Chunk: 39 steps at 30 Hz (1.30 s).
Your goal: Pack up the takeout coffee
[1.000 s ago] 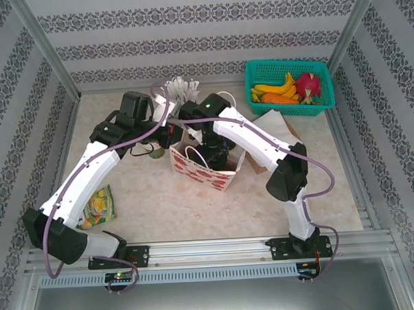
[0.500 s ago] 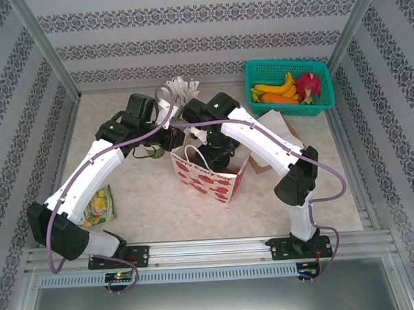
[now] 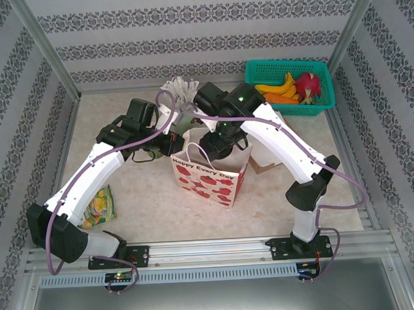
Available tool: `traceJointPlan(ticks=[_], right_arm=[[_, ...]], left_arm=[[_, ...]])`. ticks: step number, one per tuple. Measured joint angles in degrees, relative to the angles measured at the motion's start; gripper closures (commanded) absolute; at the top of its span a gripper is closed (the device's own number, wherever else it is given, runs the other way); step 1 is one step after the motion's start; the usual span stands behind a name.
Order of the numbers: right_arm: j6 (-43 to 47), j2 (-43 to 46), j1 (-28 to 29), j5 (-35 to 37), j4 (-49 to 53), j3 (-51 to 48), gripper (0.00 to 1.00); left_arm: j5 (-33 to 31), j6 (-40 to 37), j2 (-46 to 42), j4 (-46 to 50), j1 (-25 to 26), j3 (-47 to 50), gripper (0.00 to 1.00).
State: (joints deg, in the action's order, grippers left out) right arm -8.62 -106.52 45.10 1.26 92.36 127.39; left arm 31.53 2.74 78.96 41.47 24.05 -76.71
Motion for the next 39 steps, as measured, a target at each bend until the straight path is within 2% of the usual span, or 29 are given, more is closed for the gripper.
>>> traceJointPlan(ticks=[7,12,16,23,31,39], right_arm=[[2.2,1.2,0.0,0.0,0.0,-1.6,0.46],[7.6,1.5,0.9,-0.7,0.0,-6.6,0.46],[11.5,1.4,1.9,-1.8,0.0,-6.6,0.48],[15.2,1.3,1.5,-2.2,0.0,-7.3,0.48],[16.4,-1.3,1.5,-2.2,0.0,-8.3,0.5],[14.8,-6.9,2.5,-2.4,0.0,-4.2,0.49]], left_arm=[[0.8,-1.3,-0.4,-0.4,0.0,0.3,0.94],[1.2,-2.0,-0.4,-0.3,0.0,0.3,0.95],[1.9,-2.6,-0.4,-0.4,0.0,0.3,1.0],[2.2,-3.5,-0.2,-0.3,0.0,0.2,1.0],[-1.5,-2.7,-1.0,-0.4,0.0,0.1,1.0],[-4.3,-1.2,-5.2,-0.3,0.0,1.7,1.0]])
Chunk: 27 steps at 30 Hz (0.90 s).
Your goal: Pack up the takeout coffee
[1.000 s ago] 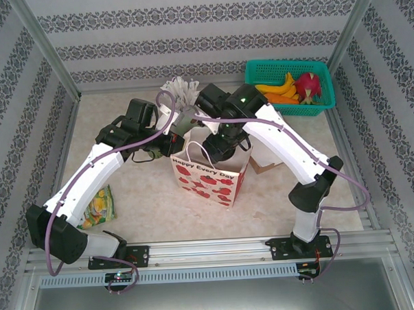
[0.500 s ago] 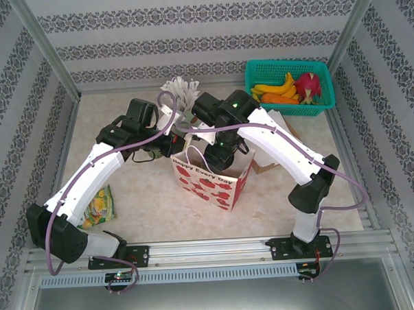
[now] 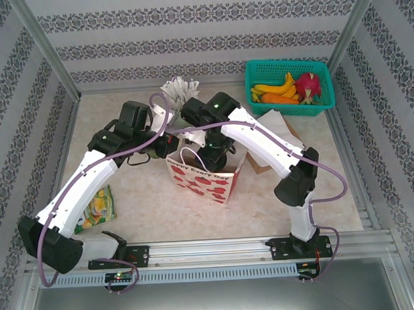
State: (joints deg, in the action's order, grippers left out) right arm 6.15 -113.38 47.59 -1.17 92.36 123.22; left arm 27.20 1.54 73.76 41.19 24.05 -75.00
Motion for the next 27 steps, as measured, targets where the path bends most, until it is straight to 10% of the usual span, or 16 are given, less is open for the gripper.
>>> traceJointPlan(ticks=[27], right_arm=[[-2.8,-2.7,2.1,-0.2,0.0,0.0,0.51]], left_arm=[[-3.3,3.0,-9.0,-0.2,0.0,3.1,1.0]])
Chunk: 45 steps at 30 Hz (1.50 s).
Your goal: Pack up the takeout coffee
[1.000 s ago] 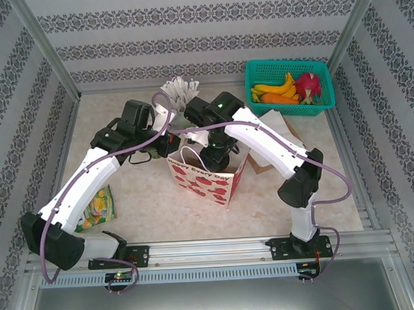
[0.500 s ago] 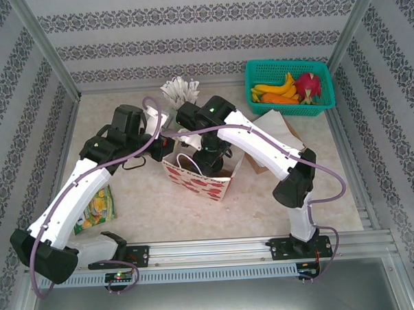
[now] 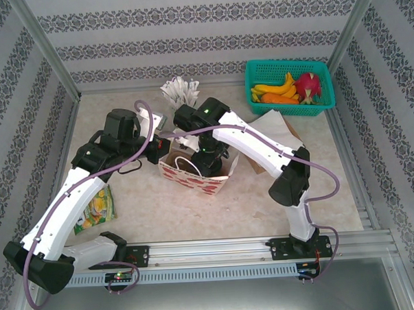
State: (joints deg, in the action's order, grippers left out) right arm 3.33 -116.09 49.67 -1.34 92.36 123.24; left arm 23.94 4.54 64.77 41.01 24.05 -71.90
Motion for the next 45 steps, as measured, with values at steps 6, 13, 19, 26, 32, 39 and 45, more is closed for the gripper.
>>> traceJointPlan(ticks=[6,13,19,26,32,39,45], right_arm=[[0.0,-0.7,0.0,0.1,0.0,0.0,0.51],[0.1,-0.9,0.0,0.9,0.0,0.0,0.51],[1.0,-1.5,0.0,1.0,0.0,0.0,0.51],[1.4,-1.5,0.0,1.0,0.0,0.0,0.51],[1.4,-1.5,0.0,1.0,0.0,0.0,0.51],[1.4,-1.6,-0.1,1.0,0.0,-1.3,0.51],[1.4,-1.8,-0.7,1.7,0.0,-1.4,0.51]], left_arm=[[1.1,0.8,0.0,-0.4,0.0,0.0,1.0],[1.5,0.9,0.0,-0.8,0.0,0.0,1.0],[1.5,0.9,0.0,-0.8,0.0,0.0,1.0],[1.5,0.9,0.0,-0.9,0.0,0.0,1.0],[1.5,0.9,0.0,-1.0,0.0,0.0,1.0],[1.5,0.9,0.0,-1.0,0.0,0.0,1.0],[1.4,0.9,0.2,-1.0,0.0,0.0,1.0]])
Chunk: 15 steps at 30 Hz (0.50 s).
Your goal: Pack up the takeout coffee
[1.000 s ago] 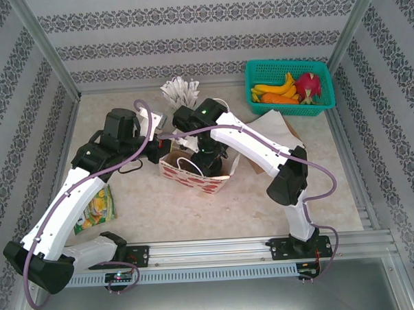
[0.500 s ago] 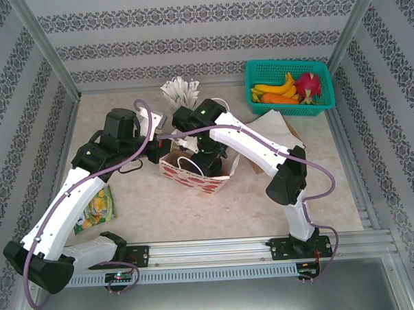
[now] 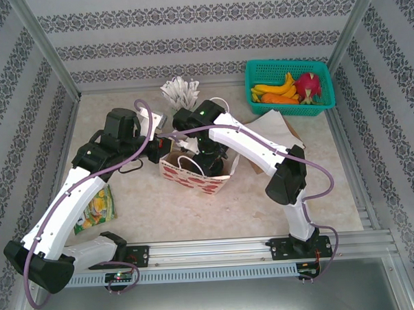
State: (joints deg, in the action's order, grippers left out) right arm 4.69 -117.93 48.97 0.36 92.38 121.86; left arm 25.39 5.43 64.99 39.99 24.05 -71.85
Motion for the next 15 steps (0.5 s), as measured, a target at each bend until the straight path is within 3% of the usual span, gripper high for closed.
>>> traceJointPlan(ticks=[15], right_arm=[[0.0,-0.2,-0.8,0.7,0.0,0.0,0.51]], left_arm=[[-0.2,0.0,0.2,-0.2,0.0,0.0,1.0]])
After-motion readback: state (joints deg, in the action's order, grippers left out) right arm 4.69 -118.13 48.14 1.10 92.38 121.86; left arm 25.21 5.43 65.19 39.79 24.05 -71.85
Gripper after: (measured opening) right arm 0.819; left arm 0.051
